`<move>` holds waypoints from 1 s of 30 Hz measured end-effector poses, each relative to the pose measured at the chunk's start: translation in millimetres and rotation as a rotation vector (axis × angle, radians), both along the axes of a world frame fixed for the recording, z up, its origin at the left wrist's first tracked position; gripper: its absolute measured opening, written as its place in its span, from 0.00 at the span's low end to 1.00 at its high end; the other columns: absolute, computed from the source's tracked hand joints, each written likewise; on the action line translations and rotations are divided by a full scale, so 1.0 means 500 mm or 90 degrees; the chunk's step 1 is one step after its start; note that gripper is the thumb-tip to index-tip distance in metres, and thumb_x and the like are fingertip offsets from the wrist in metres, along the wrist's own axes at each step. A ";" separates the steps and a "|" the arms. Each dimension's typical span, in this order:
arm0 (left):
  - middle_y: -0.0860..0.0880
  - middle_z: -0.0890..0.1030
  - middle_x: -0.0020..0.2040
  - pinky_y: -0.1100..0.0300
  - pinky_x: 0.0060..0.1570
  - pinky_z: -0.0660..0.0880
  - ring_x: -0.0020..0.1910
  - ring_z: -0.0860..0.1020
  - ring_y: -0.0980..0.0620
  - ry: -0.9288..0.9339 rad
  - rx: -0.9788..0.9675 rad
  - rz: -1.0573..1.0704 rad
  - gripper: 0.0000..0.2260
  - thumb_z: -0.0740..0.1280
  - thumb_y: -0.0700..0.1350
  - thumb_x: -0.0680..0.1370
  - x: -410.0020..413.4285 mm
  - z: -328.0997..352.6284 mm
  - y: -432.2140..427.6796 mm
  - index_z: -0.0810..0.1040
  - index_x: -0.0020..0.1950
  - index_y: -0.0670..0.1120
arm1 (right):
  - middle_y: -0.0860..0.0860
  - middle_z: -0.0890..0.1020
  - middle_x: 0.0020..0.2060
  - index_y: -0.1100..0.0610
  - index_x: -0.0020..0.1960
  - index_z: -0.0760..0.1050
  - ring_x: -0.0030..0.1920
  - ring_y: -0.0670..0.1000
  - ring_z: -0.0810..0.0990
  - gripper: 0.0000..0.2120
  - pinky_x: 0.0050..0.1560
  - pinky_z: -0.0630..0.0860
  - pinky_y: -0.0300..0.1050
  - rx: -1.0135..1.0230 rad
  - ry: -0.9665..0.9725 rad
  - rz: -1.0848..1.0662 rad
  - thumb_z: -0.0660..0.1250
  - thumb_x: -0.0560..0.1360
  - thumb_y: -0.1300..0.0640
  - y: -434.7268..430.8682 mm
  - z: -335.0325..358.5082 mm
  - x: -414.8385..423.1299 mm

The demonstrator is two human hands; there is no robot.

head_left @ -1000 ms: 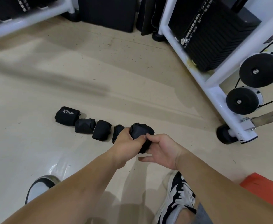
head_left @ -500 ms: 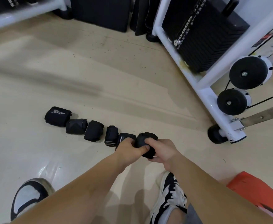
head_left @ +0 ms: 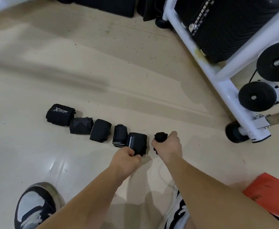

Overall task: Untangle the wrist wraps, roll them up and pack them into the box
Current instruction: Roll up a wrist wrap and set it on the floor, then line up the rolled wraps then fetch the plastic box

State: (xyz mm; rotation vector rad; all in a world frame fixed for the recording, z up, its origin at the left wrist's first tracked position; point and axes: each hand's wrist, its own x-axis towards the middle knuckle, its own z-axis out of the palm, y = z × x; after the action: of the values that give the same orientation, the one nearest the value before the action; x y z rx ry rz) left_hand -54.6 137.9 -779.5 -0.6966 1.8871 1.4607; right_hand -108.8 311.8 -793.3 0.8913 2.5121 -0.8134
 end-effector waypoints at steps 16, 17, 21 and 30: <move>0.45 0.82 0.53 0.56 0.46 0.74 0.45 0.77 0.48 0.008 -0.010 0.017 0.09 0.71 0.45 0.81 -0.004 -0.024 -0.024 0.77 0.60 0.47 | 0.54 0.77 0.54 0.52 0.51 0.63 0.47 0.52 0.78 0.18 0.42 0.74 0.47 -0.159 -0.035 -0.065 0.72 0.72 0.57 0.006 -0.043 0.053; 0.44 0.82 0.53 0.56 0.46 0.74 0.45 0.77 0.48 0.009 -0.010 0.017 0.07 0.70 0.45 0.81 -0.003 -0.025 -0.024 0.77 0.58 0.48 | 0.54 0.77 0.53 0.52 0.52 0.63 0.47 0.52 0.78 0.19 0.41 0.73 0.46 -0.155 -0.031 -0.062 0.73 0.73 0.57 0.012 -0.042 0.056; 0.43 0.83 0.53 0.57 0.44 0.75 0.43 0.76 0.47 0.006 -0.030 0.006 0.05 0.69 0.44 0.81 0.004 -0.028 -0.030 0.75 0.48 0.52 | 0.54 0.72 0.59 0.58 0.68 0.65 0.56 0.57 0.77 0.31 0.55 0.76 0.49 -0.114 -0.042 -0.041 0.77 0.75 0.47 0.025 -0.048 0.057; 0.45 0.82 0.54 0.53 0.51 0.79 0.48 0.79 0.45 -0.023 -0.065 -0.033 0.10 0.70 0.47 0.81 -0.001 -0.047 -0.030 0.77 0.61 0.49 | 0.56 0.71 0.63 0.61 0.68 0.69 0.59 0.59 0.78 0.34 0.59 0.79 0.53 -0.087 -0.056 -0.028 0.75 0.75 0.39 0.018 -0.067 0.040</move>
State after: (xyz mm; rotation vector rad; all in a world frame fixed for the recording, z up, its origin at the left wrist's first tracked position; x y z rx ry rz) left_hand -55.2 123.0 -803.0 -0.7108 1.9486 1.3192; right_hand -89.0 321.0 -826.8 0.9181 2.3379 -0.9263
